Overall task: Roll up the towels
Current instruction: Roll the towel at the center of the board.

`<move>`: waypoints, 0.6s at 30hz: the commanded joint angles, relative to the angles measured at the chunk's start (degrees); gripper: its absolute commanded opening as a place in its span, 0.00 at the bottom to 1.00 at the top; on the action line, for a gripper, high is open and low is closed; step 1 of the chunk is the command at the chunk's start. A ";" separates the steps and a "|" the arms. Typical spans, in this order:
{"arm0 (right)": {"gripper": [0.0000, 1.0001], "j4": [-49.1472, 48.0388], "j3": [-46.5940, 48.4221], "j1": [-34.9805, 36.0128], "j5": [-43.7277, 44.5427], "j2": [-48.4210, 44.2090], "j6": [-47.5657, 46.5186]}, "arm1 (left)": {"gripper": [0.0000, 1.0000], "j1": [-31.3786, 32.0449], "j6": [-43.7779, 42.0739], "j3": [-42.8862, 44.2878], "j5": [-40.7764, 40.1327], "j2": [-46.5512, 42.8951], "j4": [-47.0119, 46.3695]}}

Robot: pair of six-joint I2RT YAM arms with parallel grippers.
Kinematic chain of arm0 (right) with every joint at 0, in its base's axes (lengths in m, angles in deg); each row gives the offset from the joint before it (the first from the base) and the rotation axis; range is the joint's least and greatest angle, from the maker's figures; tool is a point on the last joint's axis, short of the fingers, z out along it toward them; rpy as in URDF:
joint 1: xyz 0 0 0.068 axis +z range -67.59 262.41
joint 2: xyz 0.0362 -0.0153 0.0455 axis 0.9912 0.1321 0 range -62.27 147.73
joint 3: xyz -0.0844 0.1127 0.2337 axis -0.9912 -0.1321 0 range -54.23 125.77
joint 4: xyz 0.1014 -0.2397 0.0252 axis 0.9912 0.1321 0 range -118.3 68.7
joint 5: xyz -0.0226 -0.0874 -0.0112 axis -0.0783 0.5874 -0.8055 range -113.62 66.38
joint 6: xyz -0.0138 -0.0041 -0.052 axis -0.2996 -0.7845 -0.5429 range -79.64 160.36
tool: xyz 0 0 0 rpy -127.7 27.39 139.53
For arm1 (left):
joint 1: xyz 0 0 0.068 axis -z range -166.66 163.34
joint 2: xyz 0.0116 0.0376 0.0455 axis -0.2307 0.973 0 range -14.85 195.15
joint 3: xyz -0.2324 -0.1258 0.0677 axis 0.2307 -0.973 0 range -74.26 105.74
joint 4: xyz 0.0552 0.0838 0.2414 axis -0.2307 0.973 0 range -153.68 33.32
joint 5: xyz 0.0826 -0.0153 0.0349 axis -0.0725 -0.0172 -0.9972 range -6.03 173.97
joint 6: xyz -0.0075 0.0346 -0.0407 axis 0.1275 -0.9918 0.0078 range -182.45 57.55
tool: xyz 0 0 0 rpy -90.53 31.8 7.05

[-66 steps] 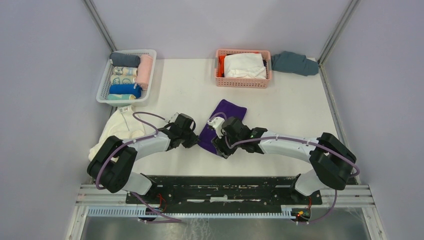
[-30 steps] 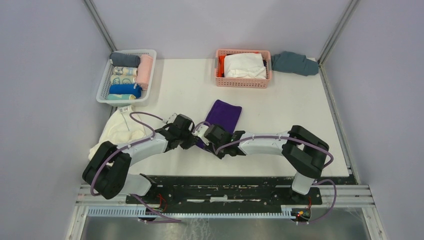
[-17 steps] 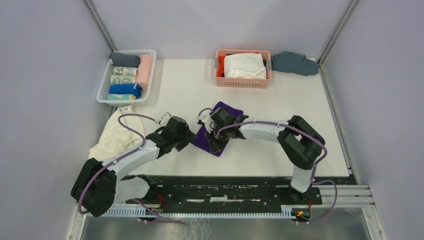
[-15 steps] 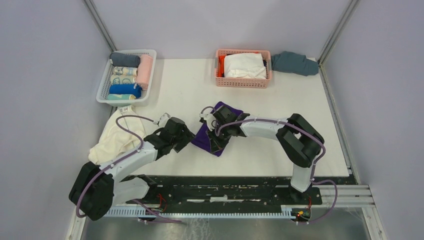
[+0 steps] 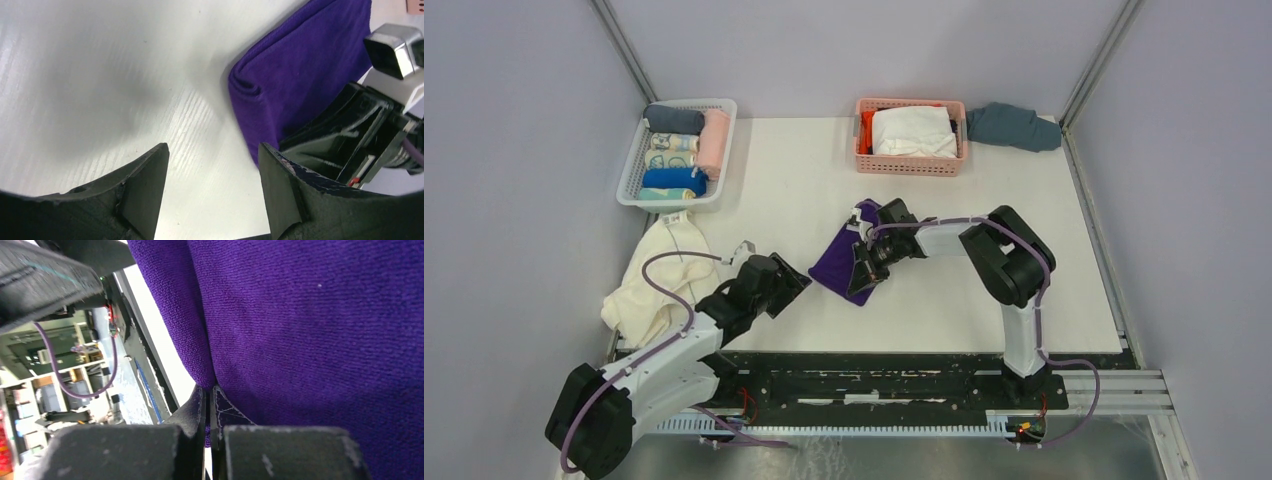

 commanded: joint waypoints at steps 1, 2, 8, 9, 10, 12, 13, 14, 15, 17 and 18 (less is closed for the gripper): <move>0.02 -5.61 0.71 -2.01 -6.98 3.10 4.18 | 0.73 -0.32 -0.40 -2.85 2.91 -1.10 -7.50; 0.02 -5.62 1.03 -2.36 -7.42 3.72 4.46 | 0.72 -0.36 -0.08 -3.47 3.27 -0.98 -8.63; 0.03 -5.09 2.03 -3.76 -8.54 6.67 5.08 | 0.72 -0.61 -0.38 -3.64 4.46 3.21 -15.20; 0.03 -5.03 2.02 -3.74 -8.68 6.99 5.11 | 0.72 -0.58 -0.78 -3.22 4.80 4.37 -16.26; 0.03 -4.78 2.09 -3.80 -8.66 7.24 5.13 | 0.72 -0.67 -1.14 -2.68 5.15 5.61 -17.15; 0.04 -4.65 2.35 -3.77 -8.69 7.56 5.13 | 0.72 -0.64 -1.74 -1.55 5.55 8.09 -18.48; 0.04 -4.61 2.48 -3.77 -8.66 7.74 5.14 | 0.71 -0.71 -2.01 -0.99 5.72 9.41 -18.75; 0.04 -4.37 2.58 -3.77 -8.61 7.79 5.10 | 0.71 -0.75 -2.22 -0.60 5.75 10.75 -19.09; 0.04 -4.19 2.76 -3.78 -8.60 7.88 4.99 | 0.70 -0.80 -2.40 -0.17 5.84 11.78 -19.40; 0.04 -3.96 2.83 -3.78 -8.42 7.80 4.96 | 0.68 -0.85 -2.39 0.13 6.16 13.64 -20.78; 0.04 -3.79 2.88 -3.80 -8.31 7.74 4.94 | 0.67 -0.89 -2.31 0.20 6.47 14.41 -21.76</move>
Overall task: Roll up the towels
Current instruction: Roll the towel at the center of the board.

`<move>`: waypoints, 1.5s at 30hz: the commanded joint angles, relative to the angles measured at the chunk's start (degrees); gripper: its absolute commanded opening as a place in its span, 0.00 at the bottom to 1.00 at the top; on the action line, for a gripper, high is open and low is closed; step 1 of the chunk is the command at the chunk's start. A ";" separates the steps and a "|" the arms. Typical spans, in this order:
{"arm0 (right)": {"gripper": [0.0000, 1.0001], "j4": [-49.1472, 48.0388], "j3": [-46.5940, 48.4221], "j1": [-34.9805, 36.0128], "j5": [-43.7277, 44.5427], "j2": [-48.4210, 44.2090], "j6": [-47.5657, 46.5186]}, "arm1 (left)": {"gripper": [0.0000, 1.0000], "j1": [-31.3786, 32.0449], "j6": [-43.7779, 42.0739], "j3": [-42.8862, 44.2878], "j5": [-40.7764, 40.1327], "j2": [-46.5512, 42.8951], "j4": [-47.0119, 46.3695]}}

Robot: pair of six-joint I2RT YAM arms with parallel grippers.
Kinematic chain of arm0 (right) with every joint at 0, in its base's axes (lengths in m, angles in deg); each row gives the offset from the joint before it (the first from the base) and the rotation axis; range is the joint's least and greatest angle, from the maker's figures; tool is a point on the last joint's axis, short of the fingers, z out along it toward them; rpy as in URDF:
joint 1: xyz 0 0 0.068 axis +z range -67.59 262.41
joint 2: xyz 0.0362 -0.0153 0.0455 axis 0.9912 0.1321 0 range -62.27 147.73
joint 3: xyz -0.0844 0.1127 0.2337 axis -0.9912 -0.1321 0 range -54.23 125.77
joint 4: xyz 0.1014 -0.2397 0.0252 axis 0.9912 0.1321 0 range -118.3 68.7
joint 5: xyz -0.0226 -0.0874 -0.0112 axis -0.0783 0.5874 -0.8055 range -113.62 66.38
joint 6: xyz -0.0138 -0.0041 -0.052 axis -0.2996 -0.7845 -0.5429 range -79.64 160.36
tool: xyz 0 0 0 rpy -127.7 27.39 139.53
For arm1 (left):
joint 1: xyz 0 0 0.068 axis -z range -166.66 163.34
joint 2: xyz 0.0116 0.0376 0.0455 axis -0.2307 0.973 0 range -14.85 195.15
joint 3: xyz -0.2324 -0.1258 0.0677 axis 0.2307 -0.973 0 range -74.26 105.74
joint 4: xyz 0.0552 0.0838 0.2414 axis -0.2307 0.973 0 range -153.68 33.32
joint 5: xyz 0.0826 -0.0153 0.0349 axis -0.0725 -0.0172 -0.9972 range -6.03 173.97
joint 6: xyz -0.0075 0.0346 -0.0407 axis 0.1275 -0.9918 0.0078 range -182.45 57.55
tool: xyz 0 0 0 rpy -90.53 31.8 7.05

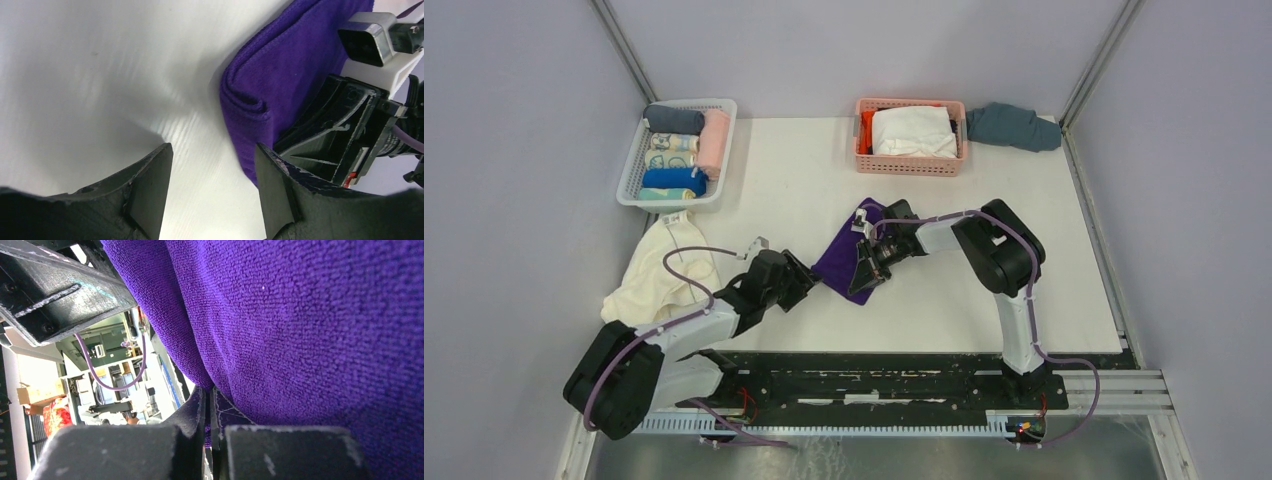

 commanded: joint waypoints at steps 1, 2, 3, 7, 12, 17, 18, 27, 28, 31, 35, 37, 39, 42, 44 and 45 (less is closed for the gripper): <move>0.04 -0.22 1.65 -0.22 1.23 1.07 -0.95 | 0.67 -0.47 -2.08 2.60 1.47 3.07 -6.96; 0.05 0.01 1.66 -0.21 1.41 0.99 -1.04 | 0.67 -0.48 -2.06 2.77 1.60 3.65 -7.45; 0.06 0.28 1.72 -0.21 1.63 0.87 -1.21 | 0.67 -0.48 -2.08 2.98 1.65 4.32 -7.60; 0.09 0.86 1.69 -0.23 2.49 -0.03 -1.82 | 0.67 -0.57 -2.53 4.24 1.40 7.13 -7.58; 0.19 1.11 1.53 -0.13 3.68 -2.93 -1.97 | 0.64 -0.64 -2.31 6.07 0.52 10.66 -5.43; 0.33 5.81 2.20 0.34 7.36 -7.79 -5.42 | 0.58 -0.66 -2.06 7.81 0.11 14.18 -2.42; 0.35 7.21 2.38 0.50 8.62 -8.82 -6.47 | 0.57 -0.61 -2.09 8.06 0.05 14.83 -1.93; 0.46 14.94 1.02 7.02 32.00 -21.34 -16.31 | 0.53 -0.65 -2.87 10.20 -0.58 18.81 1.48; 0.46 15.38 0.95 8.26 34.83 -22.44 -17.38 | 0.53 -0.63 -2.92 10.62 -0.75 19.03 1.92; 0.45 15.58 0.93 12.65 41.72 -24.47 -20.08 | 0.53 -0.66 -2.86 11.24 -1.28 19.58 3.23; 0.44 13.48 0.86 17.24 48.82 -24.70 -21.71 | 0.53 -0.61 -2.16 11.38 -1.52 20.23 4.34; 0.43 13.07 1.11 18.70 51.00 -24.04 -22.58 | 0.53 -0.63 -1.91 11.49 -1.32 20.67 4.62; 0.43 12.71 1.38 19.60 52.85 -23.20 -23.32 | 0.54 -0.65 -1.86 11.69 -1.14 21.07 4.92; 0.43 12.40 1.43 20.13 55.20 -21.86 -24.00 | 0.54 -0.65 -1.99 11.96 -0.98 21.50 5.19; 0.44 12.45 1.51 20.20 55.80 -21.06 -24.28 | 0.54 -0.68 -2.01 12.12 -0.81 21.58 5.20; 0.44 12.38 1.57 20.24 55.93 -20.72 -24.38 | 0.54 -0.66 -2.03 12.15 -0.74 21.60 5.35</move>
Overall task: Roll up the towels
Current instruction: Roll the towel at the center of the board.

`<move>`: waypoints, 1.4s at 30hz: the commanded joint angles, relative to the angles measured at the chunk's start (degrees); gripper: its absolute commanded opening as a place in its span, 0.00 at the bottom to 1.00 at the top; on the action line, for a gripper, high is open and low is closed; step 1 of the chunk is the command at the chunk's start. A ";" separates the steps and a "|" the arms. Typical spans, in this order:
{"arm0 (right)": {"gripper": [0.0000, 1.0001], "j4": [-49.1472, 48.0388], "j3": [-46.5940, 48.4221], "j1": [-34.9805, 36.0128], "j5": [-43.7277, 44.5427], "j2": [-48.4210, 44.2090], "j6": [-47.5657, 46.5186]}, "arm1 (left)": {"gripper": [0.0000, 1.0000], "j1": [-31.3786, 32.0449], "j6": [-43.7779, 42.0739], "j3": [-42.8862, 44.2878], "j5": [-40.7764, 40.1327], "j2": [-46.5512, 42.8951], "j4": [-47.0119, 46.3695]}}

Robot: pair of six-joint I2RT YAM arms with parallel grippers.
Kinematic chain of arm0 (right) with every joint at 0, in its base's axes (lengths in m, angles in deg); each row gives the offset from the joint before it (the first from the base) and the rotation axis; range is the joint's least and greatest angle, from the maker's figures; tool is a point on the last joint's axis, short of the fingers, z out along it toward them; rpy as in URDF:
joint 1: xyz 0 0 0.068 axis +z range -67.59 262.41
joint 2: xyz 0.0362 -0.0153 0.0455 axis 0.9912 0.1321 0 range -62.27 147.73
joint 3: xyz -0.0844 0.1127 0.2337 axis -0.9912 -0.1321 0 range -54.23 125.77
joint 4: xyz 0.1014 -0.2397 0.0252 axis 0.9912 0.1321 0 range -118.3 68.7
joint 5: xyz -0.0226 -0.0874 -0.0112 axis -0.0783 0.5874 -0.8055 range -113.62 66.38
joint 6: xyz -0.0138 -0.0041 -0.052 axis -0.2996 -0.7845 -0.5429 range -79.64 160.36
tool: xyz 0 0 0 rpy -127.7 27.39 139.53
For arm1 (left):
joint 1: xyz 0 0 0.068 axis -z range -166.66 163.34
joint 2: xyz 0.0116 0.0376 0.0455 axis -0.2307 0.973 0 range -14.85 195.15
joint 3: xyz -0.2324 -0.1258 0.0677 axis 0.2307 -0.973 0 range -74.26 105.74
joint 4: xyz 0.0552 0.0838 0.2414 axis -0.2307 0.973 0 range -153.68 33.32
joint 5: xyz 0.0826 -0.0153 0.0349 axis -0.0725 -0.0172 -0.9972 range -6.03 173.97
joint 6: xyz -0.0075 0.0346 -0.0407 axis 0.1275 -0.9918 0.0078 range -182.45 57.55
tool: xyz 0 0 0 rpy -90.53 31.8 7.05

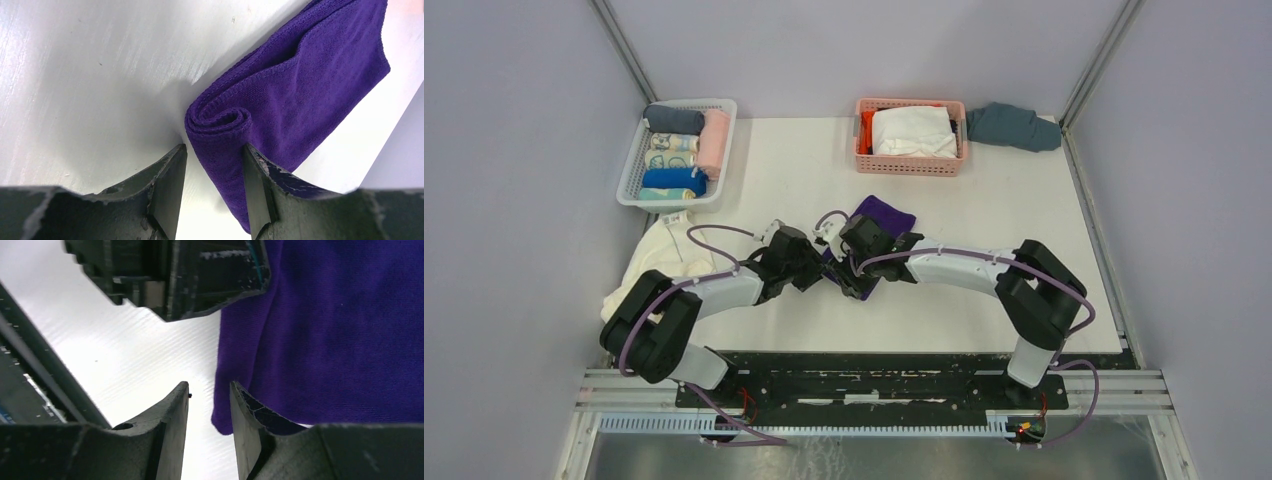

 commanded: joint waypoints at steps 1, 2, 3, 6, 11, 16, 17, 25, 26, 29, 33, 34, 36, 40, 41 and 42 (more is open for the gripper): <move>0.44 -1.67 1.11 0.16 4.77 1.82 -2.06 | 0.54 -0.30 -2.04 -0.62 -1.79 2.47 7.48; 0.44 -1.69 1.05 0.20 4.88 2.14 -2.15 | 0.54 -0.30 -2.07 -0.61 -1.79 2.43 7.62; 0.44 -1.63 1.17 0.20 5.14 2.45 -2.20 | 0.54 -0.28 -2.08 -0.47 -1.79 2.41 7.68; 0.44 -1.12 1.58 0.25 6.64 3.42 -2.34 | 0.54 -0.30 -2.25 -0.33 -1.82 2.47 7.72; 0.45 -0.39 1.46 0.46 8.14 4.89 -2.97 | 0.55 -0.30 -2.47 -0.06 -1.62 2.85 8.04; 0.45 0.23 1.39 0.97 10.03 6.85 -3.55 | 0.56 -0.30 -2.73 0.43 -1.29 3.58 8.18; 0.46 0.28 1.35 1.06 10.59 7.31 -3.71 | 0.57 -0.30 -2.93 0.58 -1.22 3.72 8.24; 0.46 2.14 1.12 2.25 18.49 11.31 -5.22 | 0.57 -0.30 -3.51 1.04 -0.97 6.04 8.15; 0.46 2.40 1.07 2.37 19.37 11.77 -5.27 | 0.57 -0.30 -3.46 0.95 -0.78 6.42 7.91; 0.42 3.31 1.22 2.94 20.59 12.91 -5.45 | 0.57 -0.29 -3.24 0.59 0.05 7.35 7.44; 0.25 4.17 1.98 3.94 18.98 13.12 -5.24 | 0.57 -0.30 -2.79 -0.44 0.64 6.59 7.79; 0.22 4.56 2.32 4.05 17.24 12.84 -4.94 | 0.57 -0.30 -2.69 -0.87 0.58 5.76 8.11; 0.15 4.42 2.38 4.03 12.42 11.35 -4.19 | 0.59 -0.30 -2.27 -1.91 0.01 2.95 9.07; 0.02 2.54 1.58 3.95 0.93 7.87 -2.61 | 0.66 -0.30 -2.45 -2.86 -2.97 -4.77 13.48; 0.01 2.14 1.61 3.98 -1.48 7.33 -2.11 | 0.68 -0.26 -2.61 -2.85 -3.50 -6.53 14.83; 0.01 1.60 1.45 3.91 -3.93 6.79 -1.60 | 0.70 -0.31 -2.62 -2.87 -3.74 -8.14 16.12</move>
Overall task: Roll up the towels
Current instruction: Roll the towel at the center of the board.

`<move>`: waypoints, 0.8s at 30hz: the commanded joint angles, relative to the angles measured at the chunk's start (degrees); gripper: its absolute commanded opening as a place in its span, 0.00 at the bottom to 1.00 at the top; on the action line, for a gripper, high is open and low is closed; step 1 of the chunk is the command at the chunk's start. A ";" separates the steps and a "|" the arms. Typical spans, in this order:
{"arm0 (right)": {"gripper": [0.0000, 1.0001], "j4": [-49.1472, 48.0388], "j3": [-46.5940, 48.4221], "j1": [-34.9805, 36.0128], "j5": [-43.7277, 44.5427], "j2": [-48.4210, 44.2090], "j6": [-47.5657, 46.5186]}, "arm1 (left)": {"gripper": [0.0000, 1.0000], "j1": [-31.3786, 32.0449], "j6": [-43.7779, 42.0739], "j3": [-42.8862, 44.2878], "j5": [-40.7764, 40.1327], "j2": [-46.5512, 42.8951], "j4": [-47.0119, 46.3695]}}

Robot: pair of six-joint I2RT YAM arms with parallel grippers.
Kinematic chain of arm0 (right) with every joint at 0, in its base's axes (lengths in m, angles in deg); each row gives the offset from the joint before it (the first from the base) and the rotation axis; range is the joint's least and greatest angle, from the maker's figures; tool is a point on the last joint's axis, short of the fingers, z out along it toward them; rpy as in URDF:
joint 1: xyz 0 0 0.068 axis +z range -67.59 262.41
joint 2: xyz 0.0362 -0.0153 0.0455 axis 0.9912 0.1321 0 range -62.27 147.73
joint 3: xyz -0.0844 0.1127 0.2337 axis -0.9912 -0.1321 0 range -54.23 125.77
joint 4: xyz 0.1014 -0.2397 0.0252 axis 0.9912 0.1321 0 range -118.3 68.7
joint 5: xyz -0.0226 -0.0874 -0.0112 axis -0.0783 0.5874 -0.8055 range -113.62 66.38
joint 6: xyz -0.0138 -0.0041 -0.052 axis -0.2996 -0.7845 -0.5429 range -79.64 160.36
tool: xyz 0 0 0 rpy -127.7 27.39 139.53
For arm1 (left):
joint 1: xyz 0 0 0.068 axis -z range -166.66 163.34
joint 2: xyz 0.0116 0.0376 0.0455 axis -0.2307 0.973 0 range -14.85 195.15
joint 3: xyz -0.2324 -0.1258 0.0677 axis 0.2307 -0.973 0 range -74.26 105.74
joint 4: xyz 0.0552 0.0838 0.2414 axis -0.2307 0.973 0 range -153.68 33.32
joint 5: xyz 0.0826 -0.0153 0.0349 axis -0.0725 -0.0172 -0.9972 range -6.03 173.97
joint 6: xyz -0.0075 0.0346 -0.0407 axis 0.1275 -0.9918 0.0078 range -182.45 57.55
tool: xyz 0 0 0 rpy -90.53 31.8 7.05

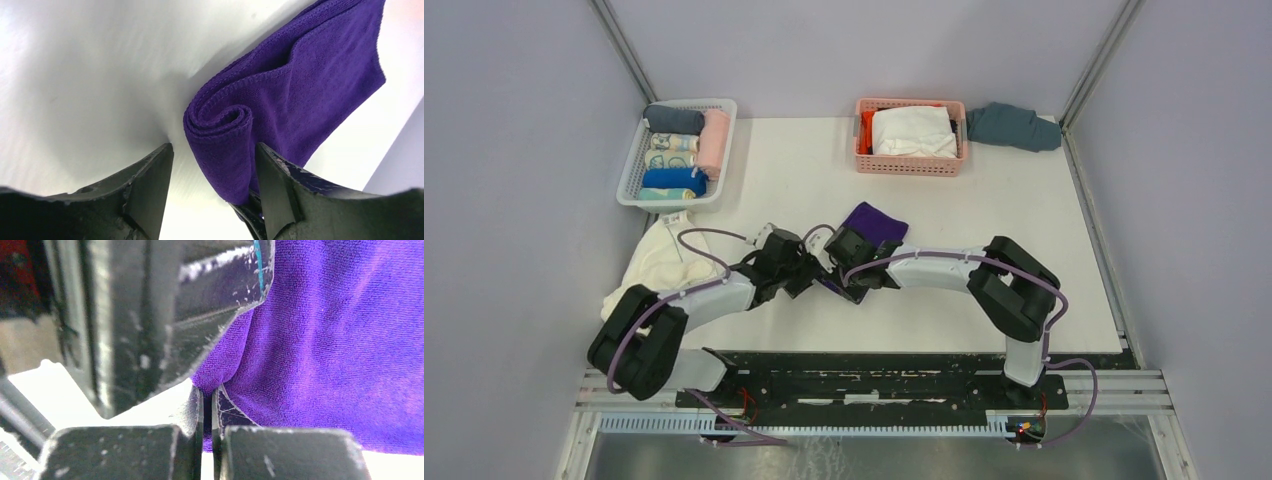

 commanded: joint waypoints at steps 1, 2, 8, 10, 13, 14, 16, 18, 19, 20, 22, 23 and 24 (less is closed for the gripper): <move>0.01 0.52 -1.89 -0.04 -16.06 -1.80 3.39 | 0.71 0.22 -2.57 -2.15 -3.34 -6.61 14.91; 0.01 -0.64 -2.22 -0.31 -18.66 -2.05 4.55 | 0.72 0.22 -2.51 -2.29 -3.31 -8.37 16.11; 0.01 -9.88 -5.80 -5.36 -33.52 -1.72 12.56 | 0.76 0.22 -2.24 -3.21 -4.18 -19.25 23.43; 0.01 -14.23 -7.18 -8.12 -39.45 -0.61 16.21 | 0.77 0.24 -2.62 -3.73 -4.09 -22.09 24.02; 0.01 -20.22 -9.12 -11.55 -45.85 1.06 20.96 | 0.78 0.21 -3.69 -5.76 -3.54 -25.29 21.73; 0.02 -21.11 -9.20 -12.33 -47.20 1.70 22.34 | 0.78 0.26 -3.82 -6.42 -3.11 -26.04 20.83; 0.02 -21.74 -8.77 -13.46 -49.74 3.37 23.90 | 0.78 0.23 -3.91 -7.76 -1.91 -27.07 18.76; 0.03 -23.06 -8.43 -14.79 -52.08 4.99 26.31 | 0.78 0.23 -3.71 -8.71 -0.87 -27.56 16.61; 0.04 -23.77 -8.32 -15.50 -53.20 5.93 27.49 | 0.78 0.22 -3.71 -8.95 -0.55 -27.53 15.58; 0.04 -24.53 -8.21 -16.07 -53.98 6.81 29.01 | 0.78 0.18 -3.60 -9.10 -0.31 -27.39 14.69; 0.04 -25.68 -7.96 -17.20 -55.37 8.54 30.87 | 0.78 0.29 -3.44 -9.00 0.12 -26.60 13.16; 0.04 -26.16 -7.86 -17.60 -56.05 9.26 31.80 | 0.77 0.23 -3.44 -8.89 0.43 -26.07 12.19; 0.03 -26.71 -7.88 -18.05 -56.50 10.02 32.62 | 0.77 0.22 -3.44 -8.79 0.79 -25.42 11.14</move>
